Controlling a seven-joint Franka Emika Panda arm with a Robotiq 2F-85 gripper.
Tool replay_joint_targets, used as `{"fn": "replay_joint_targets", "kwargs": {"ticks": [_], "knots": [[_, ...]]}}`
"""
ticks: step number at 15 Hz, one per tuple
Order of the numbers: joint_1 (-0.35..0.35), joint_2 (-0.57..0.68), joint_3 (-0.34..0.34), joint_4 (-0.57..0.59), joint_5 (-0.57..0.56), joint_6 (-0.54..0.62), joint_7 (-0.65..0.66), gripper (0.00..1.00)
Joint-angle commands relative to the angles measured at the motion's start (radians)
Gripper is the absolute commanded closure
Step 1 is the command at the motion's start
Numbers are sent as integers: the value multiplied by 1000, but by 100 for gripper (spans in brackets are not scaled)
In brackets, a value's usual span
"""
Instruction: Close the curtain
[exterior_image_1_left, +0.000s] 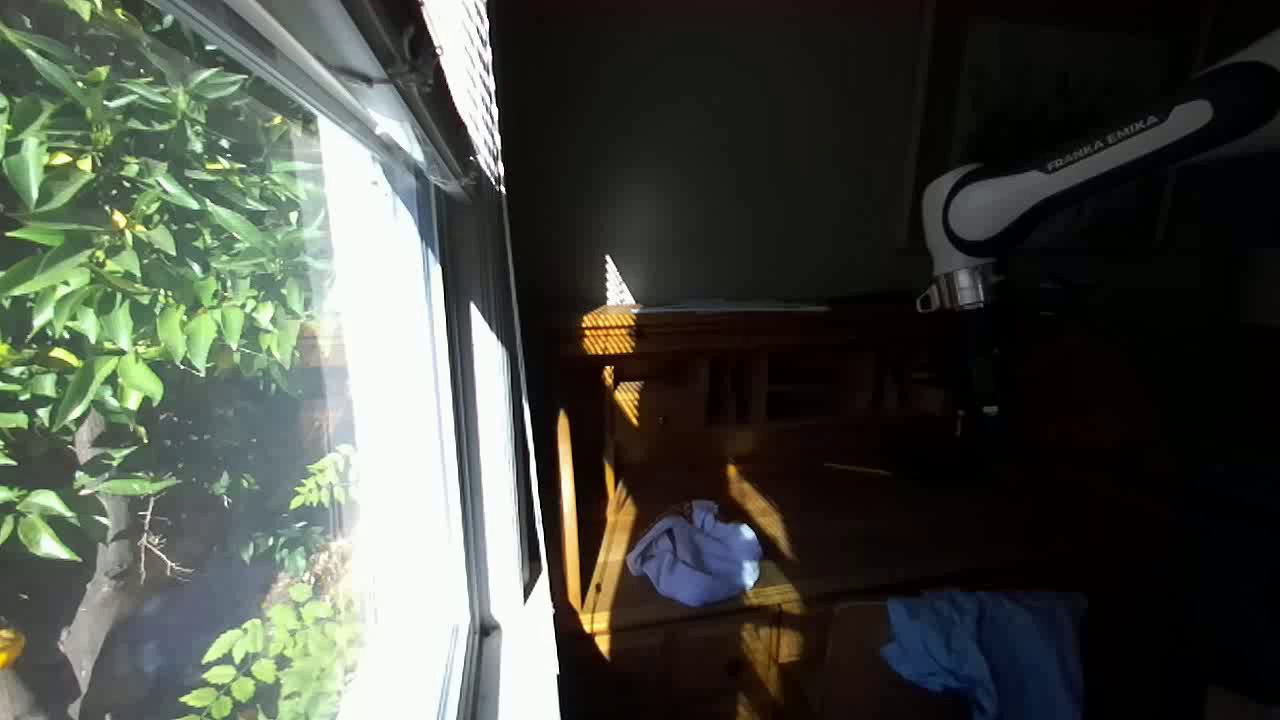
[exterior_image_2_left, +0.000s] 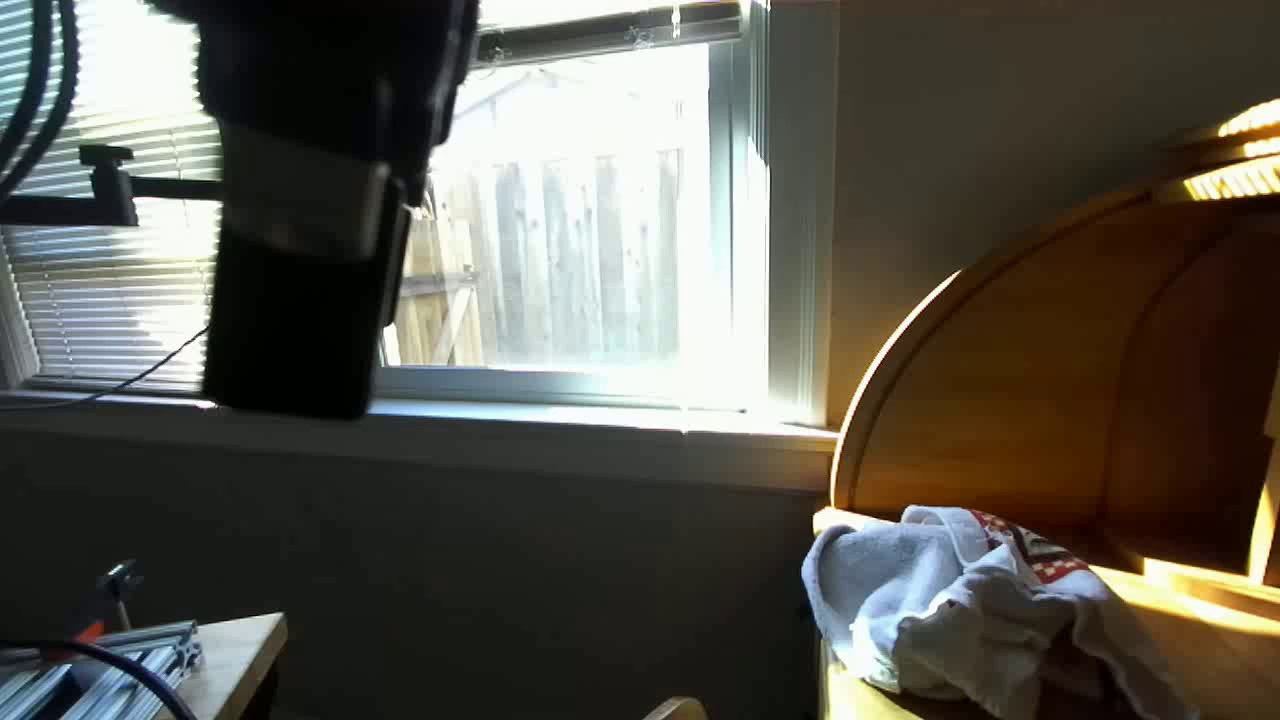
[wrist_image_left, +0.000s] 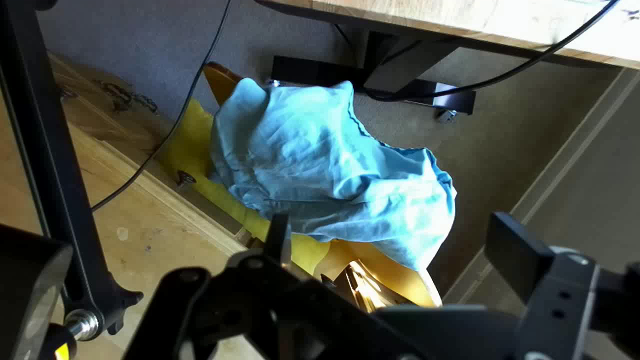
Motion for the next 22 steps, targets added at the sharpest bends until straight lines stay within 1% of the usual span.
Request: {"fn": "replay_joint_targets", "kwargs": {"ticks": [1,8,9,11,16,19,22], "knots": [[-8,1,7,1,2,-1,-2,0],[-8,1,7,1,2,-1,-2,0],[-1,3,15,16,-1,0,-7,0],[28,-12,46,47,2,-7,-31,0],[127,-64,132,122,29,-4,-128,0],[184,-67,161,170,32,28,-198,0],[229,-50,176,225,39,95,-273,0]]}}
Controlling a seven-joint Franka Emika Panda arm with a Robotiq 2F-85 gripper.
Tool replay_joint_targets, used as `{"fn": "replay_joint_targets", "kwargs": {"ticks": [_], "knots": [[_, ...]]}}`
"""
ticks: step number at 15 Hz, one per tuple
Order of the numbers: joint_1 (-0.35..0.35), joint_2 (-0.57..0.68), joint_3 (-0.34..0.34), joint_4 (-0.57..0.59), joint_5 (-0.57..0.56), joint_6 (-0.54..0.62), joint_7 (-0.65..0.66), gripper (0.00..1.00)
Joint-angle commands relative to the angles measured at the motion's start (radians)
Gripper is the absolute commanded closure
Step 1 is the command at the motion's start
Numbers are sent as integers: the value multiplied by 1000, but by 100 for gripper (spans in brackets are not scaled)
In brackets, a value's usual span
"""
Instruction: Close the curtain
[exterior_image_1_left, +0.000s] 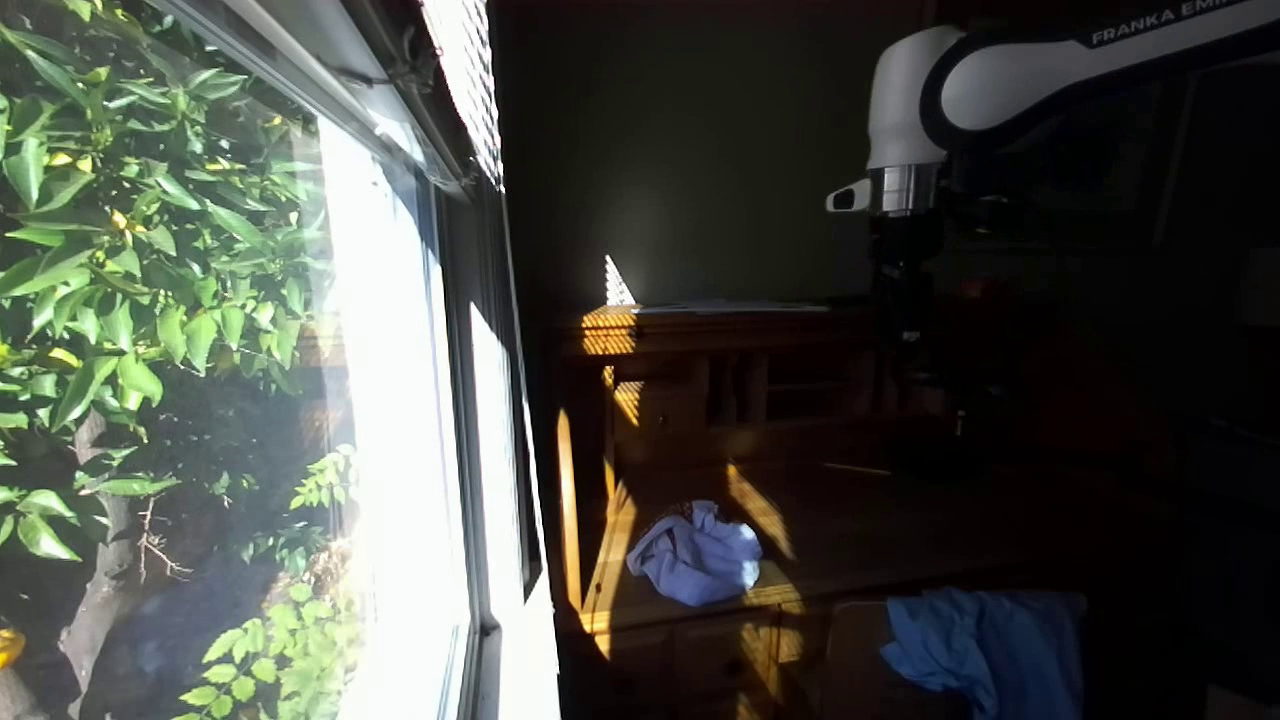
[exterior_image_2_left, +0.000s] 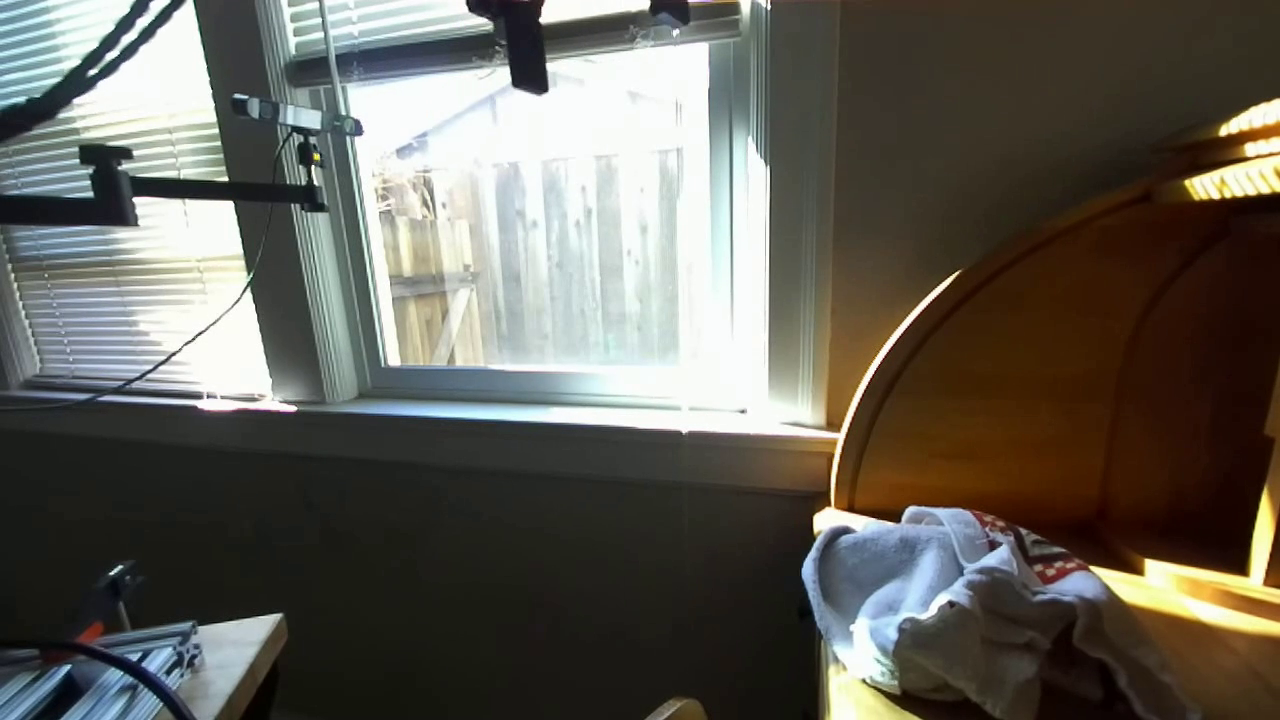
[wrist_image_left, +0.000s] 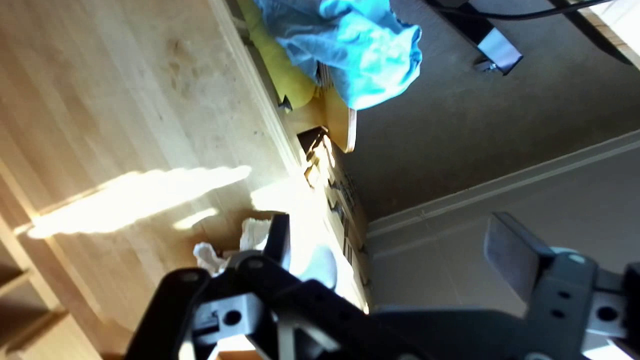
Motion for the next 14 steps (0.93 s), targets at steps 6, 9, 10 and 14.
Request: {"fn": "replay_joint_targets", "kwargs": {"ticks": [6,9,10,14], "knots": [[92,21,16,117,96,232,-262,0],[132,27,23,145,198,297,-346,0],[149,37,19,164,260,291,-364,0],[132,24,43,150,308,278,-360,0]]}}
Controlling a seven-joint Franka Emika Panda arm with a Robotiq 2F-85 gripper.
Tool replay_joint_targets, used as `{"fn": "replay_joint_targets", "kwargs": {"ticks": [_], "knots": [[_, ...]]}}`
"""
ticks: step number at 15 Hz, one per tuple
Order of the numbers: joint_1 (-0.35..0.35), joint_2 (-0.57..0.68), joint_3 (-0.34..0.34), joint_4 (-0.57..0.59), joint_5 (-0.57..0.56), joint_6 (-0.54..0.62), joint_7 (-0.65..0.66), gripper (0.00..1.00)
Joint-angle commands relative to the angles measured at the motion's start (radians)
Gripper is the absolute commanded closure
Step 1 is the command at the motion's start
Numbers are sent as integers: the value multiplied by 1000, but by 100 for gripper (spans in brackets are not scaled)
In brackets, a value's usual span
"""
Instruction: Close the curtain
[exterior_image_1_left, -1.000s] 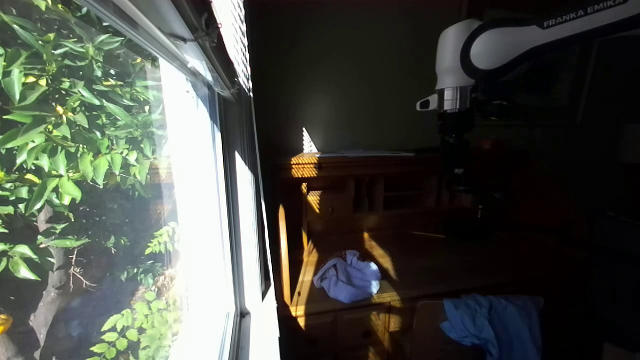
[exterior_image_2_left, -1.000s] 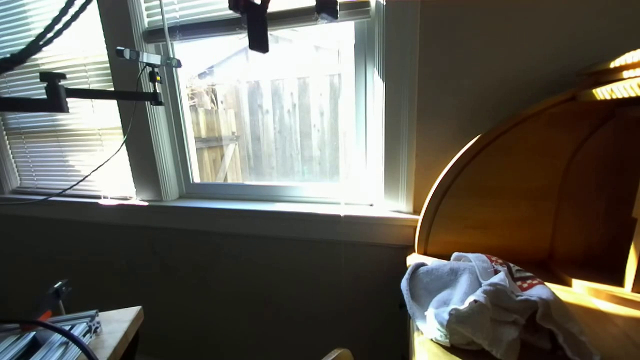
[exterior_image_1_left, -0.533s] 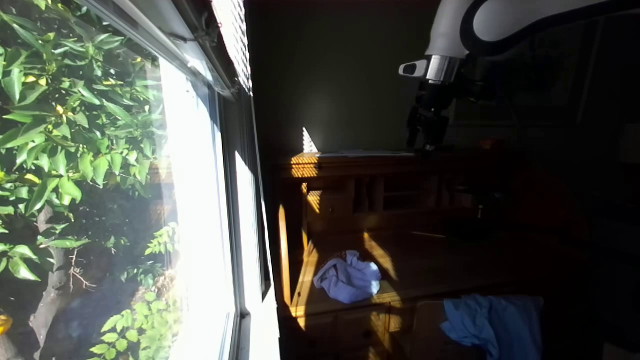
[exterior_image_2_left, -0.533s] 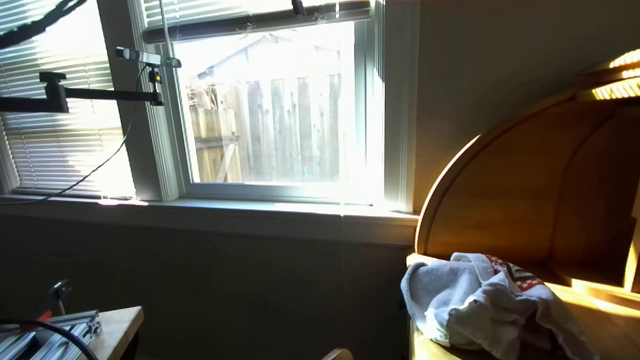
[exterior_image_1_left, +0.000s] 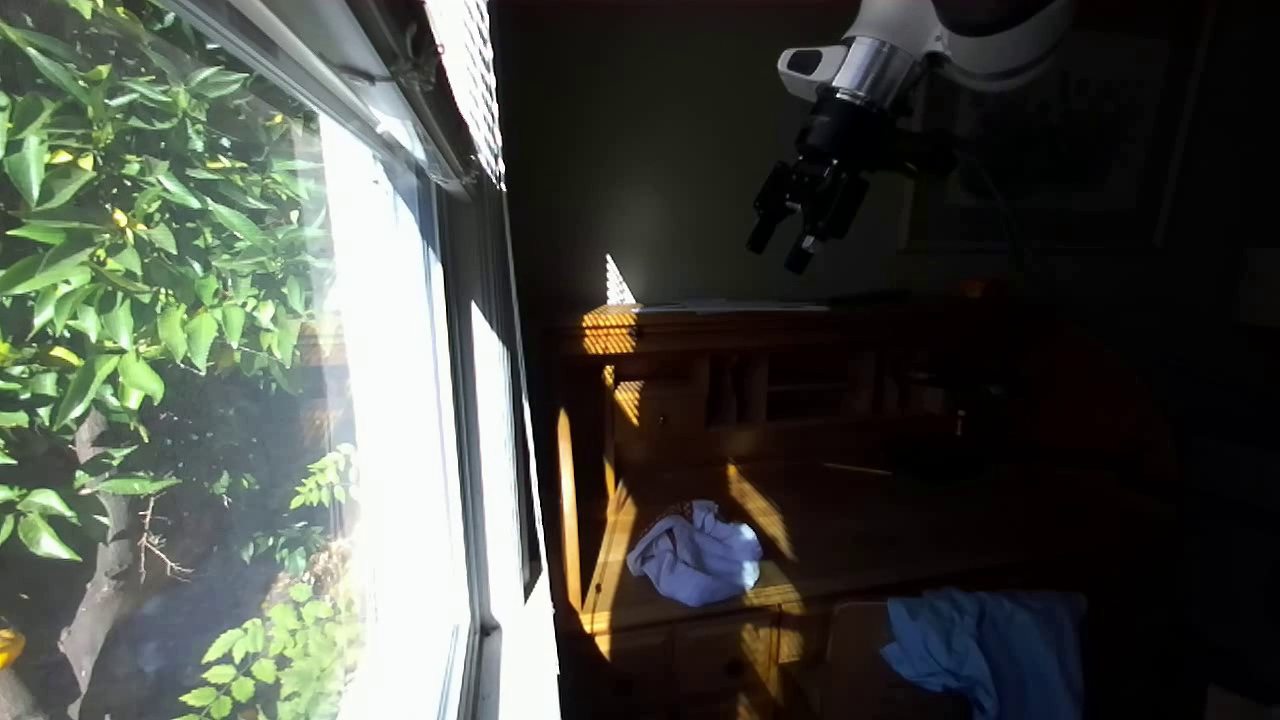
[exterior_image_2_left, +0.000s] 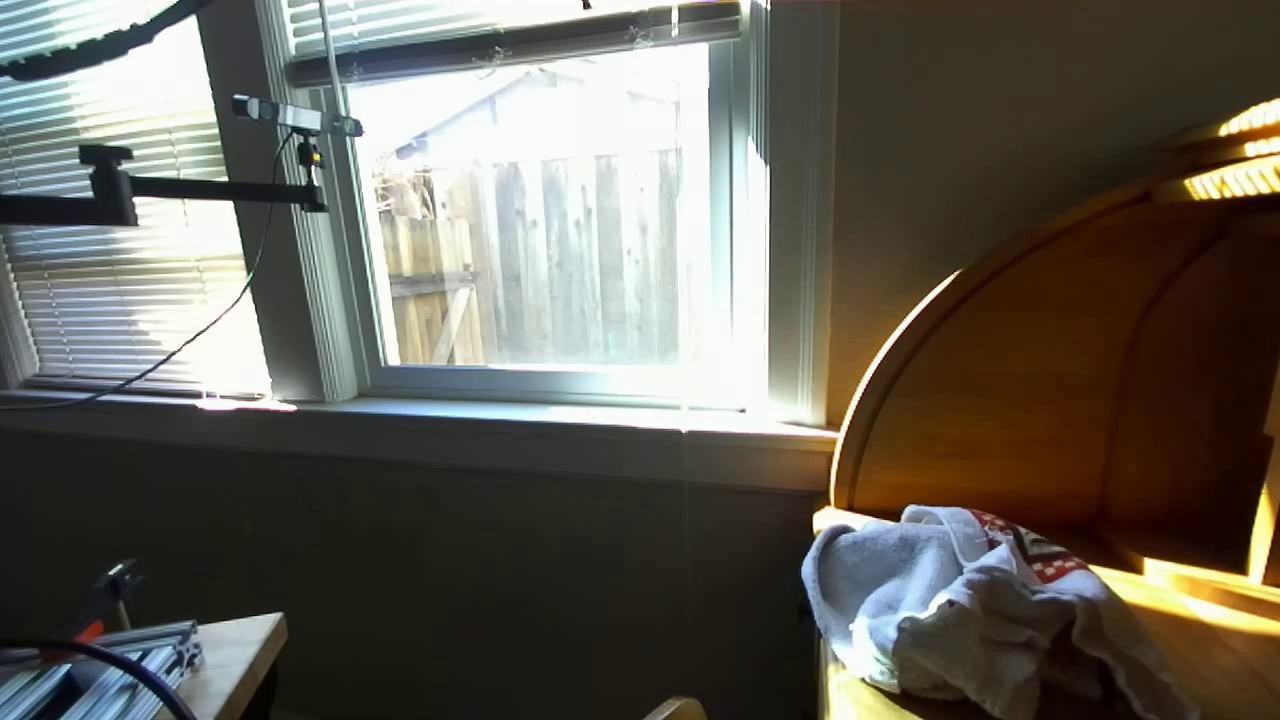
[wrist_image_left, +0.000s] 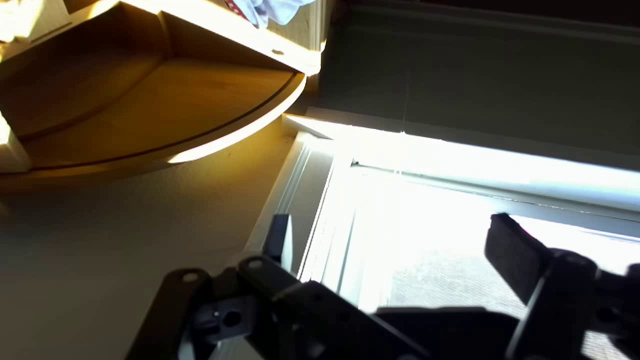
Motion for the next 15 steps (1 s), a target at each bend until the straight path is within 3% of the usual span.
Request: {"fn": "replay_joint_targets", "kwargs": {"ticks": [1,5,7,11,15], "knots": [[-23,2,19,4,7,-4,-4,0],[-25,10,13,2,28,-3,-1,0],[-12,49,10,24,75,59,-17,0],[32,122,11,57,276,148,-86,0],[52,186,16,23,527,232,-298,0]]}}
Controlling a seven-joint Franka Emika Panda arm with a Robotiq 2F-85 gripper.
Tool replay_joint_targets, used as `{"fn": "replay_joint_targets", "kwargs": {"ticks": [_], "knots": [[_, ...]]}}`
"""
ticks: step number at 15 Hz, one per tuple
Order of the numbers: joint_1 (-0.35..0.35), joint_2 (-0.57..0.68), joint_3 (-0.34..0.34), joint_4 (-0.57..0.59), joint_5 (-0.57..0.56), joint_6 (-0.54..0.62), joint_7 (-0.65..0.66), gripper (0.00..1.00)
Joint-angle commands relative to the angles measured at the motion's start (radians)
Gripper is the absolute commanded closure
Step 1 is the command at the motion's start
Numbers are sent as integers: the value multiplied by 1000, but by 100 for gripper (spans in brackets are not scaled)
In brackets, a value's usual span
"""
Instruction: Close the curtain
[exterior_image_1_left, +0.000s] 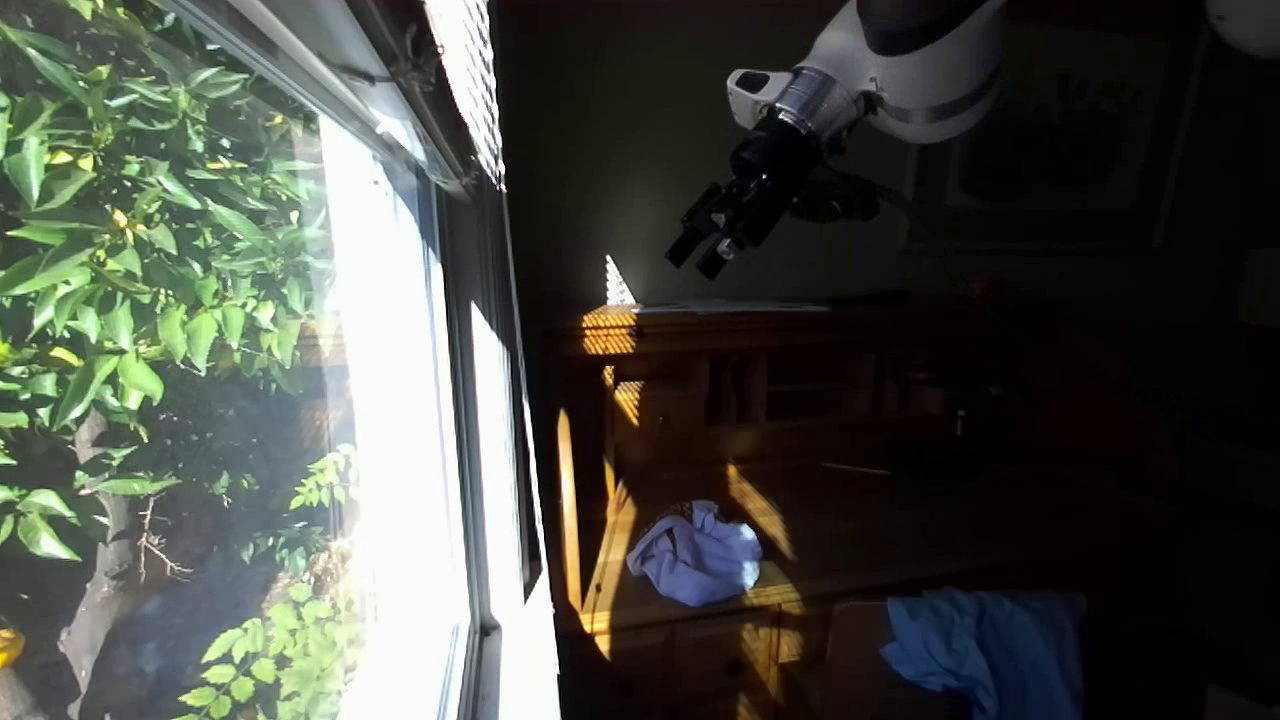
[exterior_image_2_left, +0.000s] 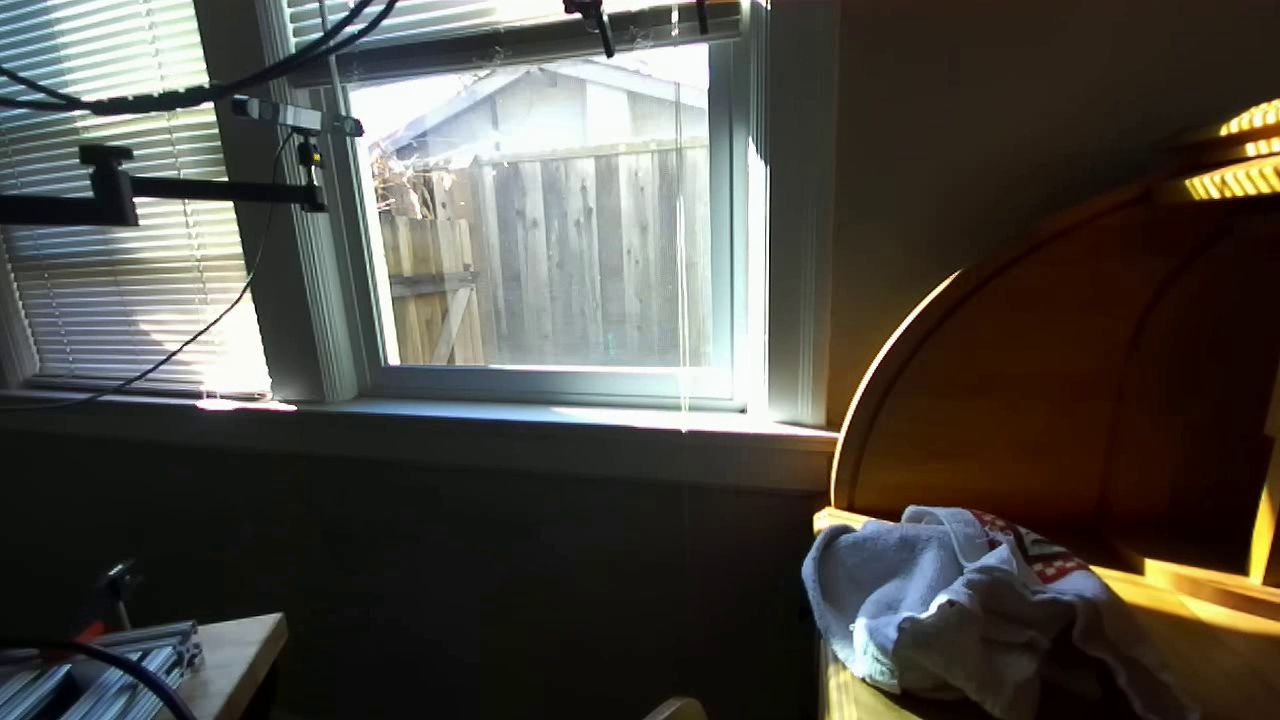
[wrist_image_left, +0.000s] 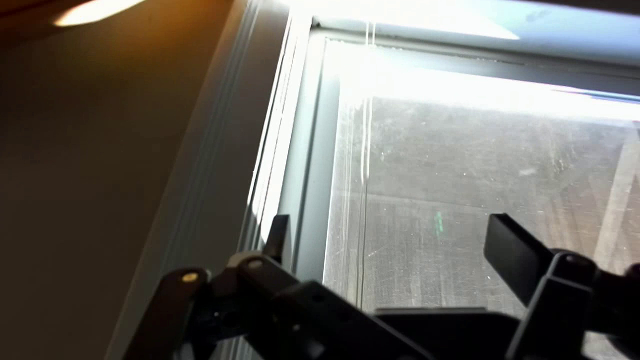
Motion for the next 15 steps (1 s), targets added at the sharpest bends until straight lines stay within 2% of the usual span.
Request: {"fn": "replay_joint_targets", "kwargs": {"ticks": [1,3,6,8,11,13,15], "knots": [[3,69,8,-12,209,58,-227,0],[-15,115,30,-16,291,46,-335,0],[-40,176,65,-17,354,2,-437,0],[-52,214,94,-22,359,7,-423,0],[-57,266,136,-28,332,105,-319,0],[-61,298,156,-16,367,140,-292,0],[-69,316,179,-5,447,157,-347,0]]}}
